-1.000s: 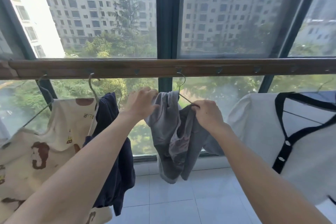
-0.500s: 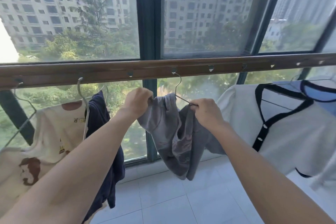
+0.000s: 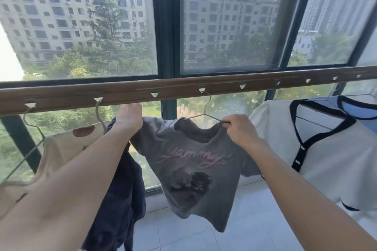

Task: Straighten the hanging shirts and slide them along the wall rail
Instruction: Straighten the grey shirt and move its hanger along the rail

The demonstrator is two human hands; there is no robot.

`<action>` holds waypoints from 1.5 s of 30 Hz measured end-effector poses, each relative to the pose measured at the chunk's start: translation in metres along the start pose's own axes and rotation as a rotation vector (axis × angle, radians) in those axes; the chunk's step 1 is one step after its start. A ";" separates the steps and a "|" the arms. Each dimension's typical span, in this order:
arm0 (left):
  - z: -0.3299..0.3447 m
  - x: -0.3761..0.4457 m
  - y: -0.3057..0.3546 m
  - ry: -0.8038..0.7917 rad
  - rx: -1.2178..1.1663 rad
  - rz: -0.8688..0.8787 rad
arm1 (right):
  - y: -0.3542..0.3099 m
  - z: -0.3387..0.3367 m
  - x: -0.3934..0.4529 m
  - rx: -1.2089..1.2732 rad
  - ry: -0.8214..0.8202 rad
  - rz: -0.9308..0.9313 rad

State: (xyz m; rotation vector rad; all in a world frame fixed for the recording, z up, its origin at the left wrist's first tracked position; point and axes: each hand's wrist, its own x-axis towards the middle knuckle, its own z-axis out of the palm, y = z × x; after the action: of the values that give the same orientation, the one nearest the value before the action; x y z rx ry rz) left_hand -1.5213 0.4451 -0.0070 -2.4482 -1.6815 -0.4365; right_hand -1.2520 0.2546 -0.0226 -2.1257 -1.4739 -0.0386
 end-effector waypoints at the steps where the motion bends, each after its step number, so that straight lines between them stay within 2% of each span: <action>1: 0.002 -0.003 0.004 -0.026 0.010 0.048 | 0.001 0.001 0.001 0.003 0.003 -0.001; 3: 0.009 -0.006 0.016 -0.058 -0.040 0.208 | 0.002 0.004 0.001 0.009 0.012 -0.004; 5: 0.012 -0.008 0.029 -0.105 -0.190 0.336 | 0.000 0.006 0.001 0.013 0.043 -0.009; 8: 0.014 -0.011 0.042 -0.165 -0.268 0.459 | -0.001 0.003 0.001 0.044 0.112 -0.001; 11: 0.016 -0.016 0.045 -0.168 -0.281 0.487 | 0.000 -0.002 -0.003 0.061 0.159 0.010; 16: 0.025 -0.022 0.056 -0.028 -0.223 0.487 | 0.008 -0.009 -0.009 0.060 0.166 0.011; 20: 0.022 -0.020 0.061 -0.046 -0.178 0.472 | 0.015 -0.013 -0.015 0.019 0.133 -0.007; 26: 0.005 -0.003 0.065 0.273 -0.297 0.350 | 0.021 -0.015 -0.019 -0.020 0.038 -0.069; 27: 0.003 -0.001 0.068 0.280 -0.298 0.341 | 0.021 -0.014 -0.019 -0.013 0.029 -0.073; 28: 0.002 0.000 0.071 0.230 -0.293 0.341 | 0.021 -0.013 -0.020 -0.008 0.029 -0.076; 31: 0.006 0.002 0.072 -0.196 -0.225 0.403 | 0.021 -0.011 -0.021 -0.020 0.059 -0.077; 32: 0.008 0.002 0.068 -0.286 -0.242 0.404 | 0.021 -0.011 -0.021 -0.030 0.072 -0.069; 35: 0.013 -0.003 0.053 -0.398 -0.339 0.355 | 0.021 -0.013 -0.019 -0.033 0.112 -0.054; 38: 0.017 -0.007 0.040 -0.540 -0.240 0.367 | 0.021 -0.011 -0.018 -0.031 0.147 -0.037; 41: 0.026 -0.012 0.036 -0.520 -0.167 0.377 | 0.019 -0.011 -0.017 -0.028 0.164 -0.027; 45: 0.042 -0.019 0.041 -0.372 -0.109 0.373 | 0.021 -0.013 -0.019 -0.041 0.181 -0.018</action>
State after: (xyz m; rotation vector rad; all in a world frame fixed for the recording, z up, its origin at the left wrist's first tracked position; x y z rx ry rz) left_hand -1.4832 0.4250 -0.0509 -2.9830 -1.2807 -0.0251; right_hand -1.2377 0.2274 -0.0260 -2.0811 -1.3963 -0.2625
